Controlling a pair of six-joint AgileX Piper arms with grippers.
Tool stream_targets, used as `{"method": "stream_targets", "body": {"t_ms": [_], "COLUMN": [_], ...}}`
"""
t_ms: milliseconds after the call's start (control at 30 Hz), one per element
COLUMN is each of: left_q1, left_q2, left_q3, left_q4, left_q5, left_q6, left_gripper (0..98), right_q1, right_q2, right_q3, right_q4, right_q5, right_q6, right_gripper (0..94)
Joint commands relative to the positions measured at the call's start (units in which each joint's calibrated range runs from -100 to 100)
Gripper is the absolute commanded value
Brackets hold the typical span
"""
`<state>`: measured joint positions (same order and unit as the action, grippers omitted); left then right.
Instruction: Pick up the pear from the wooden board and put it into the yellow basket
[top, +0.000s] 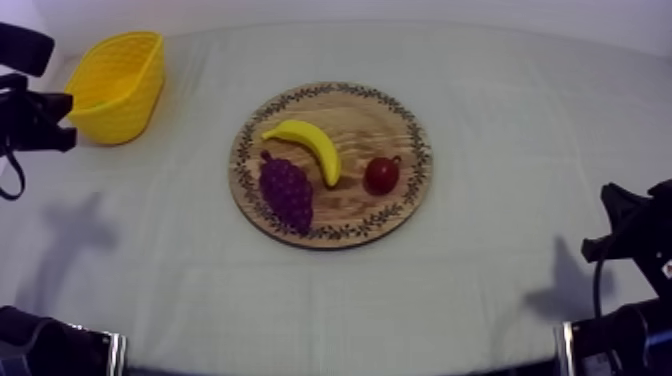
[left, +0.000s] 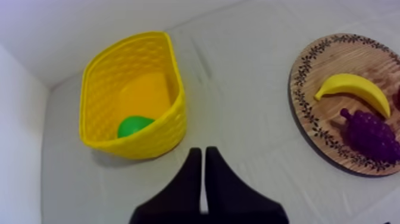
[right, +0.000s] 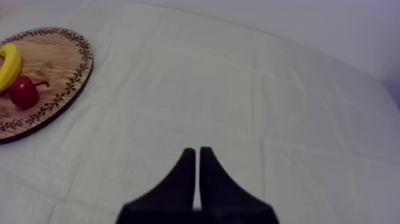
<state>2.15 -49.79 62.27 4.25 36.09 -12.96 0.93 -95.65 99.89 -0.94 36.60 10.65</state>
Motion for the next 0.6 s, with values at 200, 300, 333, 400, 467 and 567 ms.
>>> {"method": "stream_targets", "body": {"t_ms": [200,300,333,400,467,567], "left_q1": [0.12,-0.05,-0.13,-0.22,-0.29,-0.21], "left_q2": [-20.28,-25.70,-27.44,-30.86,-34.24,-38.56], "left_q3": [21.67,25.93,27.19,29.73,32.24,34.10], "left_q4": [-0.08,-0.41,-0.59,-1.22,-2.06,-3.92], "left_q5": [-2.31,-2.02,-1.86,-1.67,-1.51,0.12], "left_q6": [0.11,0.79,1.01,1.63,2.57,4.84], "left_gripper": [0.0,0.0,0.0,0.0,0.0,0.0], "right_q1": [-0.01,-0.01,-0.01,-0.01,-0.01,-0.01], "right_q2": [-0.02,-0.02,-0.02,-0.02,-0.02,-0.02], "right_q3": [0.00,0.00,0.00,0.00,0.00,0.00], "right_q4": [-0.01,-0.01,-0.01,-0.01,-0.01,-0.01], "right_q5": [0.01,0.01,0.01,0.01,0.01,0.01], "right_q6": [0.03,0.02,0.02,0.02,0.02,0.03], "right_gripper": [0.4,0.4,0.4,0.4,0.4,0.4]}}
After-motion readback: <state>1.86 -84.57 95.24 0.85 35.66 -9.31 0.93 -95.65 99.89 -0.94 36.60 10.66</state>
